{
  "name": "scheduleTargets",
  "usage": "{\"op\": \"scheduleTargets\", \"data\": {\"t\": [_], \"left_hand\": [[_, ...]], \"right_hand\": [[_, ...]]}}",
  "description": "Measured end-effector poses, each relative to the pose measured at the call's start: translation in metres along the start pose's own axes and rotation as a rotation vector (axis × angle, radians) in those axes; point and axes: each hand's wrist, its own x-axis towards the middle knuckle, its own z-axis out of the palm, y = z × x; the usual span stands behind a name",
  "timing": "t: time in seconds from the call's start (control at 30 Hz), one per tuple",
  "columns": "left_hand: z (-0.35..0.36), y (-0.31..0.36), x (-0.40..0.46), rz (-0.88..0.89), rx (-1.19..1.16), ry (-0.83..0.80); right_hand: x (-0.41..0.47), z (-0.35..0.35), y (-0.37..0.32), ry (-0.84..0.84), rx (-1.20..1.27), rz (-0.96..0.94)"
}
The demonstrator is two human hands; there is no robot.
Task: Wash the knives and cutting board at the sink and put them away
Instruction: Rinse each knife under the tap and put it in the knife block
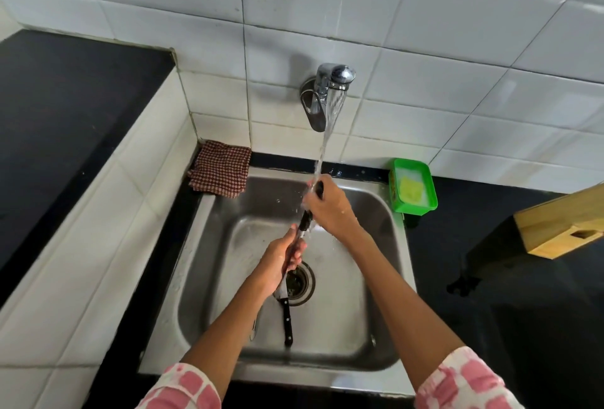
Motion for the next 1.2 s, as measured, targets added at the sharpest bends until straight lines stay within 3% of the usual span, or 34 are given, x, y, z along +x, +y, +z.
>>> {"op": "scheduleTargets", "data": {"t": [0.1, 0.23, 0.43, 0.53, 0.73, 0.8, 0.87, 0.97, 1.1, 1.2], "left_hand": [[-0.003, 0.01, -0.002, 0.024, -0.06, -0.032], [-0.006, 0.017, -0.009, 0.042, -0.016, -0.034], [-0.003, 0.013, -0.016, 0.026, -0.01, -0.043], [-0.003, 0.017, -0.016, -0.002, -0.055, -0.055], [-0.009, 0.024, -0.015, 0.031, -0.077, -0.084], [-0.006, 0.03, -0.012, 0.055, -0.048, -0.048], [-0.003, 0.033, -0.011, 0.053, -0.009, -0.055], [-0.002, 0.032, -0.011, 0.042, -0.079, -0.057], [-0.007, 0.029, -0.011, 0.04, -0.152, -0.066], [-0.017, 0.031, -0.014, -0.002, -0.124, -0.083]], "right_hand": [[0.0, -0.004, 0.005, -0.021, 0.187, 0.025], [-0.004, -0.007, 0.013, -0.046, 0.176, -0.007], [-0.011, 0.001, -0.002, -0.255, 0.194, 0.043], [-0.013, 0.005, -0.013, -0.201, 0.325, 0.085], [0.015, -0.007, -0.011, 0.188, 0.329, 0.209], [0.016, -0.013, -0.01, 0.148, 0.413, 0.236], [0.012, -0.013, -0.012, -0.005, 0.464, 0.232], [0.007, -0.012, -0.016, -0.121, 0.377, 0.209], [0.019, -0.011, -0.014, 0.116, 0.371, 0.228], [0.017, -0.003, -0.012, 0.029, 0.381, 0.193]]}}
